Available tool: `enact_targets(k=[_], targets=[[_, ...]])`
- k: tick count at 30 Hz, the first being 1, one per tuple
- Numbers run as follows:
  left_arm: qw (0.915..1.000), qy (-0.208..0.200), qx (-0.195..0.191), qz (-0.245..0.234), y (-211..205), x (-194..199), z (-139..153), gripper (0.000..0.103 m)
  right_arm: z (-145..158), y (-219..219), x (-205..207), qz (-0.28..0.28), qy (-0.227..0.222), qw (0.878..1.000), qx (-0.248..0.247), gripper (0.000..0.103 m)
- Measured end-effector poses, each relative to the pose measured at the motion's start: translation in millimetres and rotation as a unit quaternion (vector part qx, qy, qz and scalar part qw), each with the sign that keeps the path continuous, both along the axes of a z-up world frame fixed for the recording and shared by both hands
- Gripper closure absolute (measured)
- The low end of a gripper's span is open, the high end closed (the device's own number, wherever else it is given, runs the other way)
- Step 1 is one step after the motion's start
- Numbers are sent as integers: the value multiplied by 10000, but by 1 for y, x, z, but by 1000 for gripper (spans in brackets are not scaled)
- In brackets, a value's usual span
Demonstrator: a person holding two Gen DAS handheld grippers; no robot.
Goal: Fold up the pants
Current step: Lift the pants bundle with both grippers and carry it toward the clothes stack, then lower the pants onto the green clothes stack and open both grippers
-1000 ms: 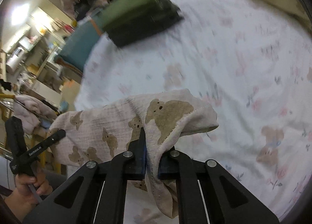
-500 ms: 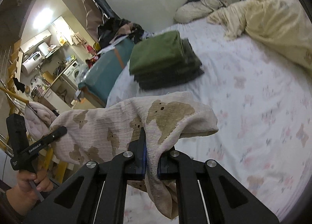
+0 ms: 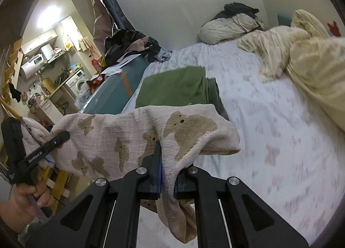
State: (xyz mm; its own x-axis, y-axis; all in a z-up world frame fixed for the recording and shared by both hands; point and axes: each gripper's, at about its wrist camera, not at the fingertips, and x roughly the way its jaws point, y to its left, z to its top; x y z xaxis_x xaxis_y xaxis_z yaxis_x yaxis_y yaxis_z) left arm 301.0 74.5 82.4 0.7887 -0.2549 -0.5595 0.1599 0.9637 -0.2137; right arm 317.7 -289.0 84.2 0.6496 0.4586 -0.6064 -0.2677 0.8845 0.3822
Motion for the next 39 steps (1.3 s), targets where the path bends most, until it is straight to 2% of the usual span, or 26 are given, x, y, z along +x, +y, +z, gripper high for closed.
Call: enact_targets(k=[4,8,11,13,15,17,19,20,23,24,25,26,27,28,29,31,32,33,35,37,39], targets=[[9998,-49,25,180,8,73,-5,99,1,12,78,46,-75,9998,-157,96],[9987,-321,307,247,8,160,-7,99,1,22,150,8,-231,9993,-308,96],[9982,-291,413,325,7,212,-14,99,-3,32,209,-44,-288,9985,-468,95],[9979,33,528,368,3,250,-30,99,-14,40,250,-113,-175,9975,-679,95],[9965,411,635,349,-4,278,-55,99,-31,41,278,-150,95,9975,-677,95],[9921,617,998,456,-11,294,-81,99,-58,43,304,-225,427,9953,-843,95],[9890,804,1146,484,-16,309,-104,97,-81,40,320,-266,681,9933,-898,92],[9874,850,1236,511,-18,312,-108,95,-89,40,322,-330,706,9921,-988,87],[9788,887,1764,553,-28,316,-120,93,-100,34,323,-593,751,9877,-1235,52],[9767,868,1880,570,-28,315,-121,92,-100,32,321,-733,731,9847,-1401,52],[9748,790,1992,619,-28,312,-120,84,-100,29,318,-868,663,9811,-1600,53],[9720,795,2100,692,-28,310,-120,62,-99,26,315,-930,640,9781,-1748,54],[9648,831,2300,961,-23,307,-122,48,-98,19,312,-1055,676,9730,-1939,54],[9588,875,2419,1203,-19,303,-123,25,-97,13,309,-1158,697,9705,-1997,54],[9555,926,2442,1375,-13,299,-122,22,-95,6,306,-1200,726,9702,-1978,54],[9594,1030,2130,1534,7,285,-117,22,-92,-9,294,-1155,740,9719,-1913,54],[9646,1027,1903,1507,14,277,-113,22,-88,-14,281,-1124,680,9729,-1901,54],[9728,892,1539,1483,22,260,-105,22,-85,-17,273,-1091,618,9746,-1856,54],[9833,534,999,1425,27,221,-88,22,-73,-21,243,-968,368,9813,-1625,53],[9839,149,906,1532,23,182,-74,22,-59,-19,205,-828,110,9877,-1323,47],[9853,-246,957,1391,12,144,-60,22,-47,-13,171,-711,-79,9908,-1151,32]])
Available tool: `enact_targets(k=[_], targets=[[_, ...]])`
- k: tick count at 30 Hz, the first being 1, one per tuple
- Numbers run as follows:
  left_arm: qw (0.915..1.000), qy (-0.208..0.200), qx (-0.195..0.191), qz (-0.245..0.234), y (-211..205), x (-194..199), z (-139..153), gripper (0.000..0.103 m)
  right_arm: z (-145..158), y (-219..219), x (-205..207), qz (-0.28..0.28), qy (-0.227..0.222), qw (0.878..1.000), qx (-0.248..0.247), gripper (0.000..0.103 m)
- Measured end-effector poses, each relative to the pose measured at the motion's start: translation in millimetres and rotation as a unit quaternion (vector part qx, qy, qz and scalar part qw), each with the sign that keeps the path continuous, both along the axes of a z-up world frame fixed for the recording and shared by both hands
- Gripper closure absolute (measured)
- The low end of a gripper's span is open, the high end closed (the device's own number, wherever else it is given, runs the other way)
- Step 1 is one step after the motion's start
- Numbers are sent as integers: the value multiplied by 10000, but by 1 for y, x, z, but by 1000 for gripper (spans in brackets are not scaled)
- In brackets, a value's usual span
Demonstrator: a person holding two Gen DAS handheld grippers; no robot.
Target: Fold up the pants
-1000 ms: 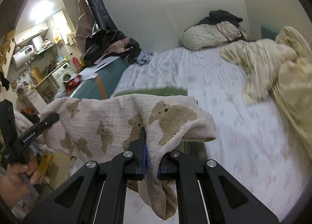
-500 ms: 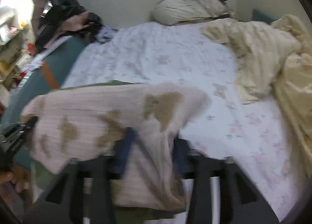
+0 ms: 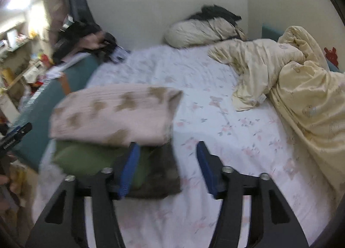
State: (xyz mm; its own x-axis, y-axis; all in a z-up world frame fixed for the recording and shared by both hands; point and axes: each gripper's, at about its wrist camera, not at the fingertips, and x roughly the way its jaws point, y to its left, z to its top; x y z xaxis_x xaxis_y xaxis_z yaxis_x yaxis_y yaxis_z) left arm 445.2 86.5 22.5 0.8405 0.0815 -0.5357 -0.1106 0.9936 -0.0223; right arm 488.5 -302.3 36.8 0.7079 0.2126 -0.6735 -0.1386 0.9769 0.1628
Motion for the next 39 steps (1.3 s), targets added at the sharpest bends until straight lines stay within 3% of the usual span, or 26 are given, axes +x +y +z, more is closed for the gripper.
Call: enact_targets(k=[4,6,10,14,18,21,25,30,39], targets=[[9996,-255,-83,-32,-17,-69,22,19,20,13,-58,45,-137,9999,78,26],[9994,-283,-137,-170,-26,-102,32,17,27,20,-87,42,-171,9998,128,17],[9985,-288,-25,-466,-46,-148,45,16,45,38,-148,84,-427,9989,164,15],[9975,-350,-264,-559,-47,-192,58,1,57,50,-200,17,-568,9983,144,11],[9964,-509,-449,-502,-40,-247,65,1,67,52,-253,-87,-800,9963,302,4],[9965,-552,-330,-538,-40,-285,67,1,69,58,-291,-145,-943,9951,250,2],[9962,-595,-326,-548,-36,-325,63,0,69,68,-341,-202,-1232,9922,4,0],[9970,-525,-364,-426,-26,-366,53,0,56,75,-386,-211,-1266,9916,159,0],[9969,-481,-184,-596,-25,-408,13,0,21,80,-429,-77,-1307,9914,-22,0]])
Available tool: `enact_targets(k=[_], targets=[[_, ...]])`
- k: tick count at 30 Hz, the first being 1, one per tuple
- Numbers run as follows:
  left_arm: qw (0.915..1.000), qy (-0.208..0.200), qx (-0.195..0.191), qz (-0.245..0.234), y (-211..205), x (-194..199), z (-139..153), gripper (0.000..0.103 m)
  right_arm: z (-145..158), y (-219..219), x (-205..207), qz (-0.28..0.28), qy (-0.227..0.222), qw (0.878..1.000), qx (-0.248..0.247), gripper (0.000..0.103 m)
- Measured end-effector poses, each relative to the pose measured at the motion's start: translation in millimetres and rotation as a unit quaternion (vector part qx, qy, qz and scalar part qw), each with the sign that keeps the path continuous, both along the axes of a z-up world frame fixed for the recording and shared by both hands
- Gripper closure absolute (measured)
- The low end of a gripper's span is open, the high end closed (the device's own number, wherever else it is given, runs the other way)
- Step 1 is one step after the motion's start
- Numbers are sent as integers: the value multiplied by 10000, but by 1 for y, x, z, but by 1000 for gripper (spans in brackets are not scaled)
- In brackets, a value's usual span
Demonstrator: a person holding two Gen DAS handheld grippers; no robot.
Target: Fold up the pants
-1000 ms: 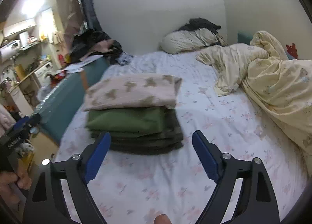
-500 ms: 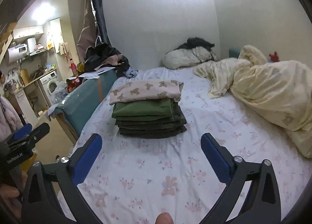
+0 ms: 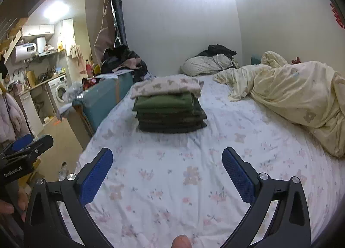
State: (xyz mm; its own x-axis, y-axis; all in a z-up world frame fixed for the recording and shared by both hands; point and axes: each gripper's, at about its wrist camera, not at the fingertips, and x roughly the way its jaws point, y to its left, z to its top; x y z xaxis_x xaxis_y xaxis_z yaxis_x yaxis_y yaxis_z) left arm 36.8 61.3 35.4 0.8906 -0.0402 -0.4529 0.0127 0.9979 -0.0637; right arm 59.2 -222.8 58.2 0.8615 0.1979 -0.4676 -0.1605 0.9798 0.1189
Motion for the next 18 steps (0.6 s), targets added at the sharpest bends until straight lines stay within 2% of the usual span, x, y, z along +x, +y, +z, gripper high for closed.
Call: enact_targets(k=[4,7,9,12,15,17,18], targets=[[9996,54,-265,114,8,2,-11,0,-23,3,-2,-29,70,10000,-60,0],[9998,-30,-100,175,6,1,-11,0,-35,2,-1,-94,101,9999,49,0],[9997,-122,-135,166,6,1,-7,0,-36,3,1,-31,126,9999,95,0],[9992,-267,-92,265,4,1,-5,0,-33,1,0,-41,-127,9999,-32,0],[9992,-299,-163,211,2,4,-8,0,-33,-3,-1,-76,-188,9998,90,0],[9985,-458,-239,189,2,5,-6,0,-33,-4,-2,-100,-183,9998,45,0],[9986,-492,-166,128,-1,6,-6,0,-34,-5,-3,-125,-197,9997,10,0]])
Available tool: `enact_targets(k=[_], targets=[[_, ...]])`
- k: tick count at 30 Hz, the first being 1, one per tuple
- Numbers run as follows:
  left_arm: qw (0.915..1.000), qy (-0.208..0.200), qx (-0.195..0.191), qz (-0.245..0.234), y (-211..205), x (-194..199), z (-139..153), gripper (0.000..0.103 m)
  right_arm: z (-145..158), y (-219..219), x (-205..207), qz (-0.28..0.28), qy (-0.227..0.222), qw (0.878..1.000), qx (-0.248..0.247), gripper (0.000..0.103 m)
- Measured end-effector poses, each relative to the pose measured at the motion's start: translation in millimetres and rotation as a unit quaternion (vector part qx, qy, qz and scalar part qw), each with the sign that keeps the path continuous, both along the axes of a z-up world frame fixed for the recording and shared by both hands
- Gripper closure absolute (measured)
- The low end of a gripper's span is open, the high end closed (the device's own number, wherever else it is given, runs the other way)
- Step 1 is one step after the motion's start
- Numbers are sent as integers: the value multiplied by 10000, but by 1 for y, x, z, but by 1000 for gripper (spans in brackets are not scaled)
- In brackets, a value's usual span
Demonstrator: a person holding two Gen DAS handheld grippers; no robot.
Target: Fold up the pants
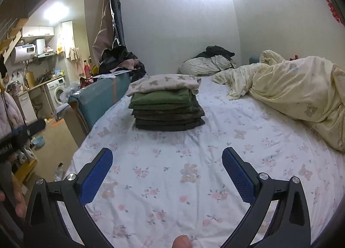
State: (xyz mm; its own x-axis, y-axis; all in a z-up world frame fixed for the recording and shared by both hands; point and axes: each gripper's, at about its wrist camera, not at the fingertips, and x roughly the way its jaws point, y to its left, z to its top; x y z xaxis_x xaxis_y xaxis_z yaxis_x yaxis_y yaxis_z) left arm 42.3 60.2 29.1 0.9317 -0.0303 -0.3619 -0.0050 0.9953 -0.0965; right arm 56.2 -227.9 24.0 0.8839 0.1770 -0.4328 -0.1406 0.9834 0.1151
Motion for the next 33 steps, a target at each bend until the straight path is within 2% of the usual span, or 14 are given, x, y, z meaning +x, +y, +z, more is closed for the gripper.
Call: enact_targets(k=[6,14,33], targets=[[9982,210,537,-174,-23,9,-12,0,-4,-17,5,-146,193,9996,165,0],[9984,315,472,-35,-31,17,-8,0,-6,-24,12,-190,352,9987,318,0],[9988,99,466,75,-43,6,1,0,-7,-23,12,-120,375,9989,256,0]])
